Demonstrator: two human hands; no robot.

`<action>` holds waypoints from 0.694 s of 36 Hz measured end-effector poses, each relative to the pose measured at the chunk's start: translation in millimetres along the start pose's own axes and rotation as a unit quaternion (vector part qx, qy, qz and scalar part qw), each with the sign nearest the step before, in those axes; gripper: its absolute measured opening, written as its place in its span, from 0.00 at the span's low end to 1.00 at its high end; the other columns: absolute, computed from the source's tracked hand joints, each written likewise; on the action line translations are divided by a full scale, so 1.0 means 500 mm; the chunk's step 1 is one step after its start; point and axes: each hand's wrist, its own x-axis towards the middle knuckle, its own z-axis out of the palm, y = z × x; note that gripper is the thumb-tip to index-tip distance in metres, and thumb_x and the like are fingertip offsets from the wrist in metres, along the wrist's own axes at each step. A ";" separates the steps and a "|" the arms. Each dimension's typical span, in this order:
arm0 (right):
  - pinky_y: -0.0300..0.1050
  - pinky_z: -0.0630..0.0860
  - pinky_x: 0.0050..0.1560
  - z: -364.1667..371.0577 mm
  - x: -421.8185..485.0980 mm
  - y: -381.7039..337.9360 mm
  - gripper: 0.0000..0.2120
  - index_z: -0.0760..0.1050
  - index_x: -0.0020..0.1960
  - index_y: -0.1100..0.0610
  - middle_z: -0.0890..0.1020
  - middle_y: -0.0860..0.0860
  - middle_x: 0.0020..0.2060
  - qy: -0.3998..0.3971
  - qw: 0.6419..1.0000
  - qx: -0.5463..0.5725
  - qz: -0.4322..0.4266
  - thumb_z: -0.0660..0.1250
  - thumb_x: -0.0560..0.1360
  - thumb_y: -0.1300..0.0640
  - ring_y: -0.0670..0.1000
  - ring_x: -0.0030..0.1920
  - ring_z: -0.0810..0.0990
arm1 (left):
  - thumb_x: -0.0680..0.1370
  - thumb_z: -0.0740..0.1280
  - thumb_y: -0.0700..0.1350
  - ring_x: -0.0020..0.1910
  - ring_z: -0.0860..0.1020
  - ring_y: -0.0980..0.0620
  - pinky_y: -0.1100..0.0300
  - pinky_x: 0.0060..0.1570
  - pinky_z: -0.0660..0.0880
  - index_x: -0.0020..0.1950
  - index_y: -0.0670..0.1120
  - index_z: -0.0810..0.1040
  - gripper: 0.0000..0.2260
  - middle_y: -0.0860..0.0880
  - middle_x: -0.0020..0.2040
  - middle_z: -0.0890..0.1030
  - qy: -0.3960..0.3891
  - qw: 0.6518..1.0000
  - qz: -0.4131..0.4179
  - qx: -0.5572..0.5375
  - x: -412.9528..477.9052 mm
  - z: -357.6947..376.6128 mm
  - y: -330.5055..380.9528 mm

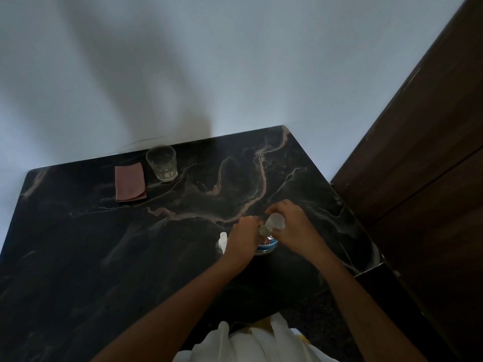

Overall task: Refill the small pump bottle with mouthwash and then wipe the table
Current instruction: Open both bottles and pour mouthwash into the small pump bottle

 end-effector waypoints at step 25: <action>0.44 0.77 0.52 -0.068 -0.005 0.031 0.15 0.76 0.52 0.47 0.74 0.51 0.54 -0.023 0.983 0.179 0.042 0.68 0.70 0.64 0.50 0.53 0.76 | 0.72 0.68 0.41 0.51 0.79 0.47 0.56 0.51 0.75 0.53 0.44 0.79 0.10 0.44 0.51 0.82 0.016 0.999 0.045 -0.002 -0.023 -0.032 0.036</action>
